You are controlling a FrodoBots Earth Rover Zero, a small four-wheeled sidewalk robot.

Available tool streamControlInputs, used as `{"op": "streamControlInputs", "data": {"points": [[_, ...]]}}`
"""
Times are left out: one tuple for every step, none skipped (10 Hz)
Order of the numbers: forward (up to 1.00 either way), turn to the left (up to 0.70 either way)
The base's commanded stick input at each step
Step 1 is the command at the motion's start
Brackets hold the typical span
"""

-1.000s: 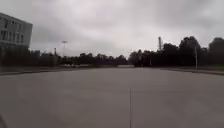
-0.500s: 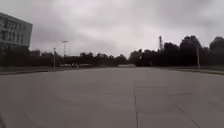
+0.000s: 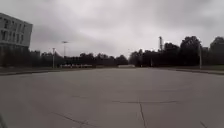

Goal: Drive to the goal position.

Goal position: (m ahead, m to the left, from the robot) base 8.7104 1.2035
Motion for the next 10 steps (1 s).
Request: {"op": "streamControlInputs", "data": {"points": [[0.70,0.00],[0.70,0.00],[0.70,0.00],[0.70,0.00],[0.70,0.00],[0.70,0.00],[0.70,0.00],[0.70,0.00],[0.70,0.00],[0.70,0.00]]}}
